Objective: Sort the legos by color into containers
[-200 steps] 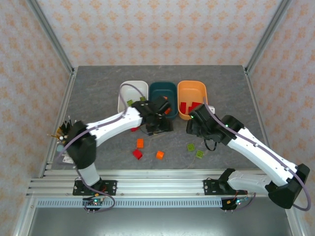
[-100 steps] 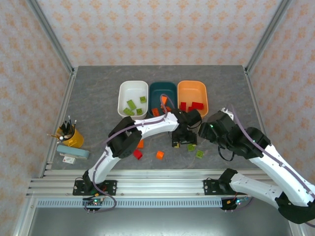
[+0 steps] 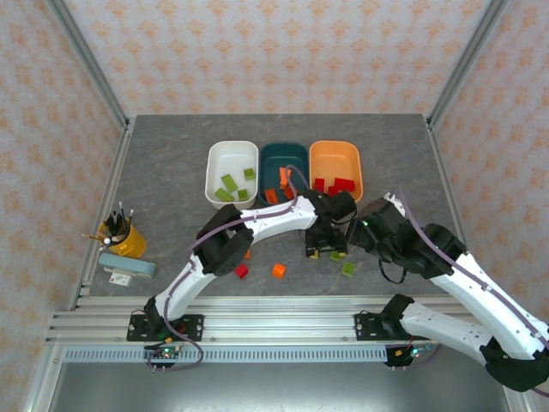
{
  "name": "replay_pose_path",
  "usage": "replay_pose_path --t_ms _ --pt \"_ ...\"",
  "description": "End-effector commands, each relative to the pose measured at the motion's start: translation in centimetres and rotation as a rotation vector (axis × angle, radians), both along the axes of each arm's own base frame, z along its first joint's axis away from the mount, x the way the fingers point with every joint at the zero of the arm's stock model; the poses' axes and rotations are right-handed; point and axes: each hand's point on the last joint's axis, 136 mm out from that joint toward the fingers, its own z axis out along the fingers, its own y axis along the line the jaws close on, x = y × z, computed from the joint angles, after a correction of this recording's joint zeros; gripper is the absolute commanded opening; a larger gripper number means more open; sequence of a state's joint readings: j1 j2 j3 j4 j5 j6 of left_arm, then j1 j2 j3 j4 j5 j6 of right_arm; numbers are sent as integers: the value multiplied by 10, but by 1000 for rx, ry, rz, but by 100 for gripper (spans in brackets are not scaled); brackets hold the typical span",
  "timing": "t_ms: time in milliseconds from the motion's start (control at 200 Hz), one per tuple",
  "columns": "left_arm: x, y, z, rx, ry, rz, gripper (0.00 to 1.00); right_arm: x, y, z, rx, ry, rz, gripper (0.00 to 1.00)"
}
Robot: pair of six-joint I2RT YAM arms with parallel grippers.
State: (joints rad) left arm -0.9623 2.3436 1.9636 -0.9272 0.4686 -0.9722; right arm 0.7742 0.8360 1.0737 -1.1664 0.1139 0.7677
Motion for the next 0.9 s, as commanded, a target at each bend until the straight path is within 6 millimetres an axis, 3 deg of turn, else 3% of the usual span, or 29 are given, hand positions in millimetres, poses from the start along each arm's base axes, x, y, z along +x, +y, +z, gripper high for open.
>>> replay_pose_path --t_ms 0,75,200,315,586,896 --pt "6 -15 17 -47 -47 -18 71 1 1 -3 -4 1 -9 65" --pt "11 -16 35 -46 -110 -53 70 1 1 -4 -5 3 -8 65" --pt "13 1 43 24 -148 -55 66 2 0 0 -5 -11 -5 65" --pt "11 -13 44 -47 -147 -77 70 3 0 10 15 -55 4 65" --pt "7 -17 19 10 -108 -159 76 6 7 35 118 -168 47 71" --pt "-1 -12 -6 80 -91 -219 64 6 7 32 141 -178 25 72"
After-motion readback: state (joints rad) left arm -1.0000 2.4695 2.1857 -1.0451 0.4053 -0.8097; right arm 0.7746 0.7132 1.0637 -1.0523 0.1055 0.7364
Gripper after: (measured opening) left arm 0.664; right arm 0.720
